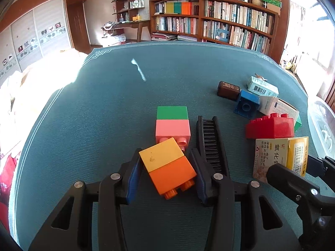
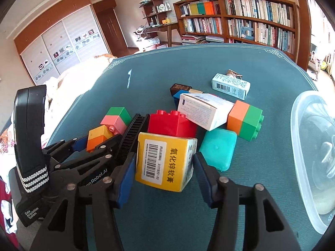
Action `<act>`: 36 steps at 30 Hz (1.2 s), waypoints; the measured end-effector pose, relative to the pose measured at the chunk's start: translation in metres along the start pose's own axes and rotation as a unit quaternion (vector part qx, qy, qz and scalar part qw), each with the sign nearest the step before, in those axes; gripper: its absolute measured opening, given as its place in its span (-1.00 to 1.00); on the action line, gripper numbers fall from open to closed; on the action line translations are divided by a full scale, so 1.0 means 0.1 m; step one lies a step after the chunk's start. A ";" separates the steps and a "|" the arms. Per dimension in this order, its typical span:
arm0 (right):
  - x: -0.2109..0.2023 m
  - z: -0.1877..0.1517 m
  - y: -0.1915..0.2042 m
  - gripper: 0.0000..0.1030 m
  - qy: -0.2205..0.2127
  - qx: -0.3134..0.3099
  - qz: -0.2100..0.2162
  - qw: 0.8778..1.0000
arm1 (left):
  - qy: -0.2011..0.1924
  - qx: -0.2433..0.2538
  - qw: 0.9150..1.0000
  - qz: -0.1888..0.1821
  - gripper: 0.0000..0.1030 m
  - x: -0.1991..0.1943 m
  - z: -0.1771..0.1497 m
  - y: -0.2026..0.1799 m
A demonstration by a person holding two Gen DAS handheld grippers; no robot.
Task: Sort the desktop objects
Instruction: 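Hold the orange-yellow block in the left tool while the right tool grasps the yellow box, then carry both items over the clear bowl and open both tools to drop them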
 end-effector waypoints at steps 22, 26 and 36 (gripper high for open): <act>-0.56 0.03 -0.33 0.09 -0.050 0.045 0.017 0.998 | -0.030 0.015 0.998 -0.061 -0.07 -0.44 0.08 -0.52; -0.74 0.12 -0.45 0.09 -0.074 0.047 0.005 0.996 | -0.036 0.033 0.995 -0.090 -0.07 -0.53 0.16 -0.78; -1.32 0.46 -1.40 0.09 -0.141 0.114 -0.134 0.974 | -0.061 0.072 0.978 -0.187 -0.07 -0.75 0.40 -1.67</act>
Point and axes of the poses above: each gripper's, at about its wrist camera, not at the fingertips, and x roughly the way its jaws point, y to its left, z to its top, the point moved 7 cm from there along x, roughly the way its jaws point, and after that the axes turned 3 degrees about -y, right-handed, at the moved point
